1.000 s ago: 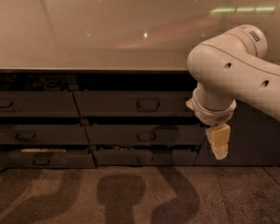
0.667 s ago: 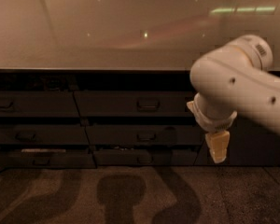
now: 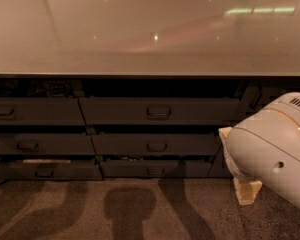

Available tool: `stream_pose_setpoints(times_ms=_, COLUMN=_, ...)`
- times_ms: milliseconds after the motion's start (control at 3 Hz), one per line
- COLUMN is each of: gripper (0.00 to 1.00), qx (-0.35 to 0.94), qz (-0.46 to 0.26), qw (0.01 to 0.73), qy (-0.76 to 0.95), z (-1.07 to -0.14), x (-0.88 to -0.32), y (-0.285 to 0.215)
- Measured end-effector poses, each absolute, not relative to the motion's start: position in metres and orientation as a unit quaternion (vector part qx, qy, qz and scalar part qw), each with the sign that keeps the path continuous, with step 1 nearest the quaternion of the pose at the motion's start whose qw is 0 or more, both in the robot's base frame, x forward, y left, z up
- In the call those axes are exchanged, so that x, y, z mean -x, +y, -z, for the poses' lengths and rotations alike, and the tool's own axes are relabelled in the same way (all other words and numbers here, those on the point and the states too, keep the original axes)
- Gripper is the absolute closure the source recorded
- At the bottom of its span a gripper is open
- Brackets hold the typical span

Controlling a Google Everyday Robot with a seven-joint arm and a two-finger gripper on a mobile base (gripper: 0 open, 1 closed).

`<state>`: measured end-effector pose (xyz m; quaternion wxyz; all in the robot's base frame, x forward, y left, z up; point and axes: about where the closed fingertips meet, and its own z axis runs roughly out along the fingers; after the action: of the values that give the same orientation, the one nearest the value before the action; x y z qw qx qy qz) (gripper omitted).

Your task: Open top drawer

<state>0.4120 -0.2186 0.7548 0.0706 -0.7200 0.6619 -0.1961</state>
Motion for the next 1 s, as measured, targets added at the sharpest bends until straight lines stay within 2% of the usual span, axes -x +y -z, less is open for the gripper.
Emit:
stream_pose_setpoints(times_ms=667, gripper=0.00, qx=0.730, qz=0.177, qw=0.091, qy=0.654, z=-0.754, x=-0.413, y=-0.219)
stream_pose_setpoints(times_ms=1000, gripper=0.00, qx=0.687, qz=0.143, qw=0.174, qy=0.691, z=-0.759, x=-0.432, y=-0.261)
